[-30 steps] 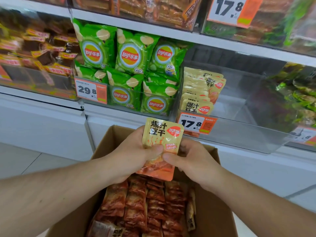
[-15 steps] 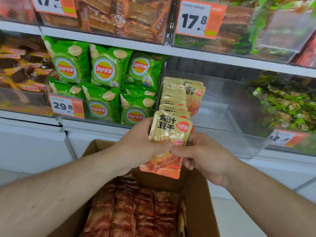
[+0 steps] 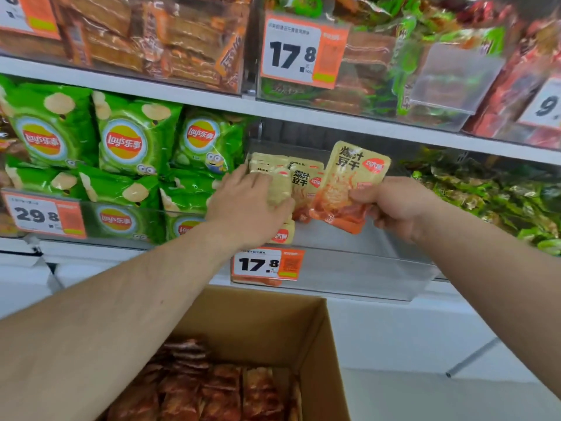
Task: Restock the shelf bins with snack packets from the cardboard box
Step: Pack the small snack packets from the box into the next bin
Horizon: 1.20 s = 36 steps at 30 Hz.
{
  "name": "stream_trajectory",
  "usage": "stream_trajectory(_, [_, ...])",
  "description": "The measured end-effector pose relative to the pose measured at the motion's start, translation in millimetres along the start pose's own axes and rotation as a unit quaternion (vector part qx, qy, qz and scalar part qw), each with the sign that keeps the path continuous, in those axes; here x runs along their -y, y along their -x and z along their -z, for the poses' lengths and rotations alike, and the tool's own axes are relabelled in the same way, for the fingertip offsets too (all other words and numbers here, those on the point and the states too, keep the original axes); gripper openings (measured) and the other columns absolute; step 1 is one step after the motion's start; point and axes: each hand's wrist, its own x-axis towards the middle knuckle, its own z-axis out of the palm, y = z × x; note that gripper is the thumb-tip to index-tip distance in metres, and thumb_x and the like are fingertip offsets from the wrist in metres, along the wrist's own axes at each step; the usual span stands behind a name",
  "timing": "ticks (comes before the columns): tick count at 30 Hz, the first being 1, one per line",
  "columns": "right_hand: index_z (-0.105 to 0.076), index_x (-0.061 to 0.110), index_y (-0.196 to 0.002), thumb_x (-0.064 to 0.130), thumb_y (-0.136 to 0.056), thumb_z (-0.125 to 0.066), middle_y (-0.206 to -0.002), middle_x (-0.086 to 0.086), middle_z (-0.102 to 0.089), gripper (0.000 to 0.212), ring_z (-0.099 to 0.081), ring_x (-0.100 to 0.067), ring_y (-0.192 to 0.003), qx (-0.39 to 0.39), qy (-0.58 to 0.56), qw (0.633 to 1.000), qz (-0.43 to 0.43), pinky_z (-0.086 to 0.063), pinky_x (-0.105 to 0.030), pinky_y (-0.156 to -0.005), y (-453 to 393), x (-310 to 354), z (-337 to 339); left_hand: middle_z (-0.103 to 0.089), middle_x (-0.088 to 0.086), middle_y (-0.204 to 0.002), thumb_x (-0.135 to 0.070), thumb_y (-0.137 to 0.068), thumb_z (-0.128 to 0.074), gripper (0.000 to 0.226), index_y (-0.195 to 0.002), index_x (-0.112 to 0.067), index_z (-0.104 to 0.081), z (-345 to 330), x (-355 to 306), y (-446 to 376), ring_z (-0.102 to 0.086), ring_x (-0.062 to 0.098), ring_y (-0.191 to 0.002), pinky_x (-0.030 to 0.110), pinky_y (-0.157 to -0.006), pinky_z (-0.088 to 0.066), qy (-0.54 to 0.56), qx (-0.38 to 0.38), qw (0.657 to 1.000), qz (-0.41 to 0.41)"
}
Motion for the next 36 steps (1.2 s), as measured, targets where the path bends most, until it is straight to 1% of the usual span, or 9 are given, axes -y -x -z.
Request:
stream_trajectory(2, [-0.065,0.009,-0.093,0.006,-0.082,-0.073,-0.079,-0.014,-0.059,0.014,-0.037,-0.014,-0.051,0.001,0.056,0.998,-0.009,-0.025,-0.022,-0.045,-24.7,-3.6,-11.9,-0.033,0.003,-0.158,-0.061,-0.095,-0.034,0.069,-0.149,-0.018,-0.035,-6.4,1.7,0.2,-0.010,0.022,-0.150,0.039,-0.122,-0.012,-0.013,-0.016,1.000,-0.001])
stream_trajectory(5, [-0.060,0.009,-0.085,0.005,-0.083,-0.074,-0.073,-0.011,-0.057,0.014,-0.039,-0.015,-0.052,0.007,0.107,0.994,-0.038,-0.029,-0.025,-0.049,-52.2,-8.5,-35.6,-0.036,0.001,-0.157,-0.063,-0.094,-0.034,0.072,-0.148,-0.017,-0.037,-10.3,3.2,2.7,-0.010,0.021,-0.150,0.038,-0.121,-0.014,-0.014,-0.044,0.999,0.004])
stream_trajectory(11, [-0.058,0.012,-0.100,0.011,-0.090,-0.067,-0.079,-0.006,-0.056,0.013,-0.045,-0.015,-0.063,0.030,0.101,0.991,-0.080,-0.040,-0.029,-0.062,-94.0,-17.9,-67.6,-0.044,0.003,-0.151,-0.068,-0.090,-0.031,0.076,-0.144,-0.016,-0.042,-15.0,4.9,2.6,-0.015,0.020,-0.148,0.040,-0.120,-0.019,-0.011,-0.067,0.998,0.007])
stream_trajectory(14, [-0.061,0.007,-0.101,0.010,-0.086,-0.071,-0.079,-0.009,-0.062,0.018,-0.055,-0.018,-0.063,0.010,0.111,0.992,-0.063,-0.047,-0.029,-0.061,-104.7,-24.4,-77.0,-0.048,0.003,-0.149,-0.069,-0.082,-0.024,0.084,-0.145,-0.016,-0.041,-17.6,5.8,1.3,-0.016,0.020,-0.148,0.039,-0.121,-0.017,-0.015,-0.069,0.997,0.010])
stream_trajectory(17, [-0.066,0.006,-0.097,0.014,-0.082,-0.075,-0.083,-0.009,-0.069,0.020,-0.064,-0.019,-0.070,-0.037,0.129,0.991,-0.026,-0.051,-0.029,-0.057,-110.0,-32.1,-83.9,-0.049,0.003,-0.147,-0.069,-0.085,-0.027,0.081,-0.145,-0.017,-0.041,-19.3,6.2,0.6,-0.015,0.020,-0.148,0.038,-0.121,-0.017,-0.018,-0.071,0.997,0.012])
stream_trajectory(20, [-0.068,0.010,-0.096,0.020,-0.084,-0.071,-0.093,-0.007,-0.071,0.016,-0.068,-0.022,-0.086,-0.064,0.178,0.982,0.015,-0.057,-0.033,-0.071,-111.0,-35.6,-86.4,-0.050,0.003,-0.146,-0.069,-0.081,-0.022,0.084,-0.144,-0.017,-0.041,-19.0,5.8,0.5,-0.015,0.020,-0.148,0.038,-0.120,-0.017,-0.020,-0.069,0.997,0.014])
stream_trajectory(24, [-0.067,0.010,-0.101,0.014,-0.090,-0.060,-0.097,-0.008,-0.070,0.014,-0.067,-0.025,-0.091,-0.089,0.241,0.965,0.046,-0.057,-0.036,-0.081,-109.4,-33.5,-89.0,-0.052,0.004,-0.145,-0.069,-0.080,-0.023,0.084,-0.143,-0.016,-0.042,-19.3,6.1,0.3,-0.017,0.021,-0.147,0.039,-0.120,-0.018,-0.030,-0.070,0.997,0.011])
stream_trajectory(31, [-0.068,0.011,-0.092,0.017,-0.085,-0.062,-0.091,-0.009,-0.072,0.011,-0.069,-0.027,-0.088,-0.059,0.196,0.978,0.030,-0.060,-0.044,-0.081,-111.9,-38.5,-95.4,-0.051,0.004,-0.145,-0.070,-0.081,-0.023,0.084,-0.142,-0.017,-0.042,-17.8,3.9,1.1,-0.016,0.021,-0.147,0.041,-0.121,-0.018,-0.027,-0.066,0.997,0.015])
stream_trajectory(36, [-0.069,0.011,-0.088,0.014,-0.081,-0.065,-0.087,-0.008,-0.072,0.008,-0.070,-0.026,-0.084,-0.045,0.169,0.984,0.019,-0.061,-0.044,-0.079,-109.8,-38.9,-94.4,-0.052,0.003,-0.144,-0.069,-0.079,-0.022,0.085,-0.142,-0.016,-0.042,-16.6,3.5,1.8,-0.015,0.021,-0.147,0.040,-0.121,-0.017,-0.026,-0.064,0.997,0.017])
